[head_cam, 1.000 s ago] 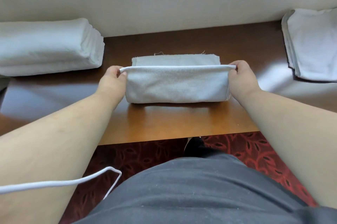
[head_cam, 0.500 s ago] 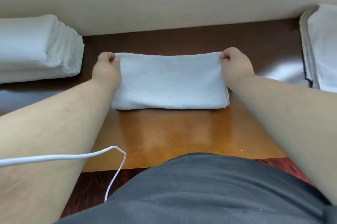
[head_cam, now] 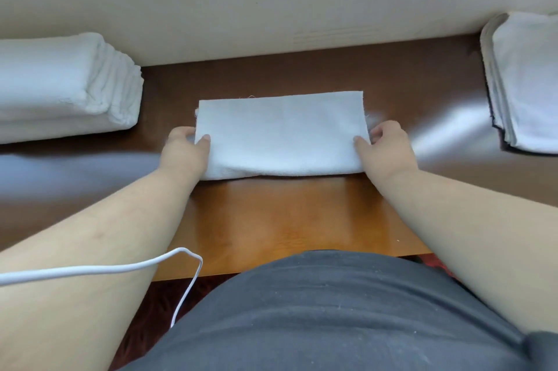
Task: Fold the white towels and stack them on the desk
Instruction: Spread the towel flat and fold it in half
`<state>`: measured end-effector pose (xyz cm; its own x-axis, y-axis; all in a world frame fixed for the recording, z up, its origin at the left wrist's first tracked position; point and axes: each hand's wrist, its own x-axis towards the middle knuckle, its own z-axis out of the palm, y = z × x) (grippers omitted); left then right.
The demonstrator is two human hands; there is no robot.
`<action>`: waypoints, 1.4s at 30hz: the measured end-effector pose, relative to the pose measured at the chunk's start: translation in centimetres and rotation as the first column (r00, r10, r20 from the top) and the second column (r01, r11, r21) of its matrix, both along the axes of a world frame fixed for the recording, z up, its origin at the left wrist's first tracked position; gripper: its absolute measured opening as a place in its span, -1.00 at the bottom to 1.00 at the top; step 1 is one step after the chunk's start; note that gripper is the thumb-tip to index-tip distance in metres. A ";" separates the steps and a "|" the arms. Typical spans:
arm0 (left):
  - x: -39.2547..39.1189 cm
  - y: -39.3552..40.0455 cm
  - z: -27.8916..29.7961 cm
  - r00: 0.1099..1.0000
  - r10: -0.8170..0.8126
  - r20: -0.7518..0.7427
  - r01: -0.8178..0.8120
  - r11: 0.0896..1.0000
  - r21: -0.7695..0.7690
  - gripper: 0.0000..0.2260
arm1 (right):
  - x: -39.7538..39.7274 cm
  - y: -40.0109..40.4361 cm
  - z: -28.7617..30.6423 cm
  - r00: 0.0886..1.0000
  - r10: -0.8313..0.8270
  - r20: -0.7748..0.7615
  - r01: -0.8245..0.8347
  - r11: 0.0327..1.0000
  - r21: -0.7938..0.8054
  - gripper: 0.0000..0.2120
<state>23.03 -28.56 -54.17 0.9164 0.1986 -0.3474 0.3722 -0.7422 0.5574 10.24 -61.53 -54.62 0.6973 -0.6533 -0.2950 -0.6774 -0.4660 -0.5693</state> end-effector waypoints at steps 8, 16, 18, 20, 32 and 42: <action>-5.5 1.8 -0.6 1.000 0.007 -0.001 -0.007 1.000 0.026 -0.69 | -3.0 0.6 1.1 0.981 0.064 -0.183 -0.053 0.997 0.063 -0.78; -5.4 2.7 -0.5 0.951 0.202 -0.233 -0.231 0.967 -0.104 -0.77 | -2.7 1.1 0.9 0.988 -0.043 -0.148 0.065 0.986 0.152 -0.78; -5.4 2.4 -0.7 0.912 0.297 -0.284 -0.356 0.916 -0.184 -0.86 | -2.6 1.0 0.7 0.989 -0.057 -0.135 0.078 0.985 0.153 -0.77; -5.4 2.2 -0.8 0.907 0.320 -0.275 -0.376 0.908 -0.183 -0.89 | -2.6 1.2 0.4 0.990 -0.072 -0.125 0.090 0.985 0.150 -0.79; -6.8 1.3 0.4 0.984 0.064 -0.164 -0.052 0.996 0.078 -0.83 | -2.4 2.4 0.9 0.978 -0.198 -0.060 0.206 0.966 0.160 -0.78; -7.3 -0.7 1.4 0.999 -0.030 -0.022 0.036 0.947 0.320 -0.60 | -0.3 3.3 2.1 0.997 -0.070 0.020 0.071 0.997 -0.040 -0.71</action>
